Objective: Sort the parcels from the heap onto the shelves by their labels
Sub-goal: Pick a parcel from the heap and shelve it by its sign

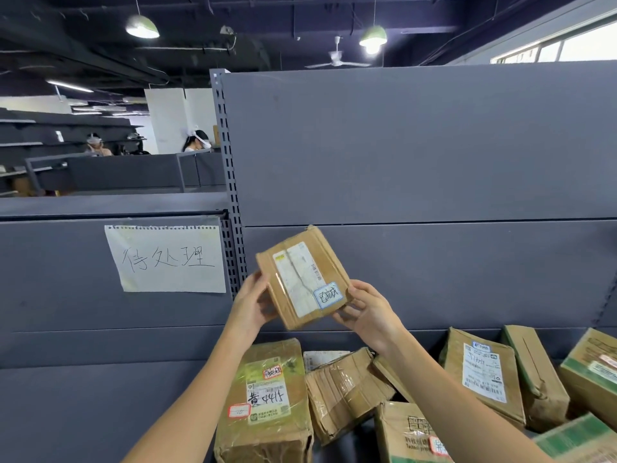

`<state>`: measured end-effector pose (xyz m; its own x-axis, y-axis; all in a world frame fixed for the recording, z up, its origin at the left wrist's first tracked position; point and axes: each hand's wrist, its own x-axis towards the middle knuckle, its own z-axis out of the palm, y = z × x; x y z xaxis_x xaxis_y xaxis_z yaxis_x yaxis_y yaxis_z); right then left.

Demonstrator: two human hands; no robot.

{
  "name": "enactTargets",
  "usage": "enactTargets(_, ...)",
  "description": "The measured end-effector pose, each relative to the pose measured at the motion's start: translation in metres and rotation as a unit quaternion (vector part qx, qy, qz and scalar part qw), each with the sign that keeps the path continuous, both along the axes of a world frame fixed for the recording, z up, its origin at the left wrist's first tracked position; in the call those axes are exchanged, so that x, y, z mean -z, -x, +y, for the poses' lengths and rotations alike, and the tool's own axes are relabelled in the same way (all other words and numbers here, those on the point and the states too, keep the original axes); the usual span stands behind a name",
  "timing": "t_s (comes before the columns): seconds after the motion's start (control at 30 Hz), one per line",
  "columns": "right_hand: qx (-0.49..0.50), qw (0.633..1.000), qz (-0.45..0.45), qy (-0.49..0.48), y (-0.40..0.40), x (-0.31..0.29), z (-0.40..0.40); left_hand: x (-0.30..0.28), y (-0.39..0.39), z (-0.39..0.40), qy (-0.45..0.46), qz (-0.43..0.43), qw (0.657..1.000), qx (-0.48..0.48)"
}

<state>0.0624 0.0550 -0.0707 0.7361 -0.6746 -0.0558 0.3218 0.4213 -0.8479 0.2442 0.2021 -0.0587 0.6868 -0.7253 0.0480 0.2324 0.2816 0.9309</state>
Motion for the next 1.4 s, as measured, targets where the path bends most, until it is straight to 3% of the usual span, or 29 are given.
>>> enactTargets(0.13,0.008,1.000,0.007,-0.009,0.001,-0.003,0.001,0.002,0.000,-0.004,-0.004,-0.044,0.999,-0.018)
enactTargets(0.27,0.018,0.996,0.048,0.075,0.005,-0.009,0.000,-0.005,-0.001,-0.005,0.008,-0.079,0.997,-0.001)
enactTargets(0.47,0.053,0.987,0.040,0.145,0.008,-0.022,0.007,-0.017,-0.009,-0.010,-0.005,-0.163,0.987,0.003)
enactTargets(0.83,0.089,0.982,0.068,0.155,0.005,-0.013,0.016,-0.009,0.001,0.002,-0.007,-0.167,0.986,-0.003)
enactTargets(1.1,-0.016,0.989,0.040,0.139,-0.039,-0.015,0.062,-0.018,-0.020,0.083,-0.030,-0.167,0.982,-0.086)
enactTargets(1.4,-0.202,0.968,0.044,0.143,-0.158,-0.008,0.200,-0.016,-0.047,0.273,-0.055,-0.163,0.952,-0.255)
